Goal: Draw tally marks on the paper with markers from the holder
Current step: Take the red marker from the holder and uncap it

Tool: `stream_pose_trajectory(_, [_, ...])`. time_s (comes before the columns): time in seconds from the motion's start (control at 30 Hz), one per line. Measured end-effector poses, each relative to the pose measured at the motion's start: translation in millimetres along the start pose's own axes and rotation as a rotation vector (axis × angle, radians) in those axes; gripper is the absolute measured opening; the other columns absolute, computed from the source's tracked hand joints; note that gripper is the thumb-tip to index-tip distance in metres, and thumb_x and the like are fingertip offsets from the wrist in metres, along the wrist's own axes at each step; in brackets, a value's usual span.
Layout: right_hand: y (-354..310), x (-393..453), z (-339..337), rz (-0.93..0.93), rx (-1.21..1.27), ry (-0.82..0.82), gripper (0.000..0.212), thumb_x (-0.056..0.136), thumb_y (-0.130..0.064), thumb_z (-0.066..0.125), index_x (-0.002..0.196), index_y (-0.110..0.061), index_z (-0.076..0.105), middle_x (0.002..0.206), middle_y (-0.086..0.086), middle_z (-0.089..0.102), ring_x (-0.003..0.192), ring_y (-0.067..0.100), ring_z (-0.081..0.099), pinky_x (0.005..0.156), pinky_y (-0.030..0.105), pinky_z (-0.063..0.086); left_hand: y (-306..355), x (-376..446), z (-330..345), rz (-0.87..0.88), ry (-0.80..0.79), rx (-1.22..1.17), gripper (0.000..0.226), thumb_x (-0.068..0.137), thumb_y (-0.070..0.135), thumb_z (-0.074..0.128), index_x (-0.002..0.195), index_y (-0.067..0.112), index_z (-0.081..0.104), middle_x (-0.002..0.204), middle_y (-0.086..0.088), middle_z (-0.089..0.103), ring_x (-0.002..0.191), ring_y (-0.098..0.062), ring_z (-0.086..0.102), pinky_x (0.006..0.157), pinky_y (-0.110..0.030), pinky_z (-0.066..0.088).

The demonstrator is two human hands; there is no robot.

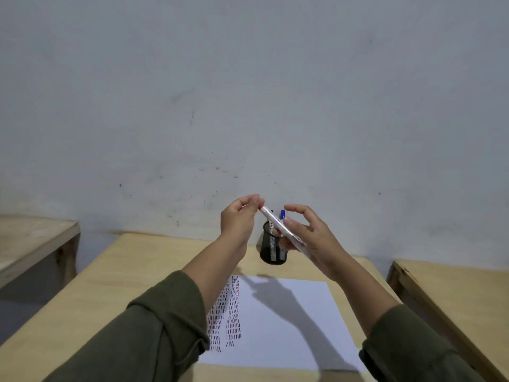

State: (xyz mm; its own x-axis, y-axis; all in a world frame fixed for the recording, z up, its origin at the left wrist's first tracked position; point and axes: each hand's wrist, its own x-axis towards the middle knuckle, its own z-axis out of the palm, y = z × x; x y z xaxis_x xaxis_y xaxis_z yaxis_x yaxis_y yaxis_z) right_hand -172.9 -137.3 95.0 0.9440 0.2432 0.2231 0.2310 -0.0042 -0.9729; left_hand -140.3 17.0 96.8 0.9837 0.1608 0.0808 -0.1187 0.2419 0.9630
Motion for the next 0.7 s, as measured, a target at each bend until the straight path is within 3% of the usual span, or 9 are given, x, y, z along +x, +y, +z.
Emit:
stream_pose_trajectory(0.1, [-2.9,-24.1,2.4,-0.001,0.184,-0.061,0.035,0.084,-0.025,0.061,0.117,-0.017,0.054,0.088,0.012,0.069,0.068,0.019,0.059,0.074,0.030,0.051,1.4,-21.4,-6.6,-0.037,0.139,-0.089,0.015,0.089,0.029,0.061,0.076,0.024,0.066,0.088,0.007,0.069,0.101,-0.011,0.059,0.091,-0.026,0.037])
stream_pose_trajectory(0.2, [-4.3,-41.7,17.6,-0.068,0.315,0.023,0.031,0.083,-0.026,0.067,0.110,-0.013,0.057,0.082,0.011,0.066,0.064,0.015,0.059,0.069,0.024,0.052,-0.8,-48.1,-6.6,-0.061,0.148,-0.127,0.017,0.087,0.032,0.062,0.072,0.025,0.068,0.101,0.000,0.070,0.104,-0.015,0.059,0.087,-0.023,0.035])
stream_pose_trajectory(0.33, [-4.3,-53.6,44.0,-0.095,0.431,0.185,0.042,0.074,-0.041,0.061,0.100,-0.009,0.059,0.070,0.007,0.063,0.055,0.012,0.058,0.058,0.019,0.052,-1.4,-82.4,-2.5,-0.058,0.017,-0.176,0.010,0.090,0.028,0.059,0.082,0.026,0.063,0.091,0.008,0.070,0.067,0.005,0.064,0.061,-0.012,0.046])
stream_pose_trajectory(0.47, [-4.1,-56.5,59.6,-0.082,0.482,0.226,0.047,0.077,-0.051,0.052,0.097,-0.010,0.059,0.067,0.003,0.066,0.053,0.011,0.055,0.053,0.019,0.047,2.0,-100.4,-1.8,-0.155,-0.074,-0.280,0.022,0.093,0.038,0.053,0.079,0.024,0.064,0.069,0.013,0.067,0.061,-0.001,0.058,0.065,-0.022,0.040])
stream_pose_trajectory(0.53, [-6.5,-57.6,63.8,-0.060,0.522,0.226,0.049,0.082,-0.055,0.046,0.094,-0.010,0.062,0.066,0.003,0.066,0.054,0.011,0.054,0.057,0.020,0.046,5.5,-103.5,-3.9,-0.166,-0.125,-0.316,0.023,0.094,0.039,0.048,0.088,0.024,0.065,0.066,0.015,0.069,0.060,0.000,0.059,0.066,-0.021,0.040])
stream_pose_trajectory(0.63, [-12.8,-59.3,69.2,-0.013,0.691,0.236,0.048,0.092,-0.052,0.040,0.087,-0.010,0.063,0.060,0.005,0.061,0.052,0.013,0.054,0.057,0.021,0.051,12.0,-107.3,-9.0,-0.068,-0.229,-0.400,0.024,0.098,0.030,0.040,0.112,0.023,0.059,0.099,0.016,0.067,0.063,0.009,0.066,0.072,-0.020,0.045])
stream_pose_trajectory(0.7, [-15.8,-60.1,71.9,0.009,0.787,0.235,0.044,0.093,-0.049,0.042,0.085,-0.010,0.062,0.059,0.006,0.059,0.049,0.012,0.055,0.056,0.022,0.053,14.6,-107.8,-13.2,0.001,-0.286,-0.427,0.024,0.099,0.026,0.038,0.114,0.026,0.058,0.110,0.016,0.063,0.069,0.012,0.066,0.078,-0.022,0.043])
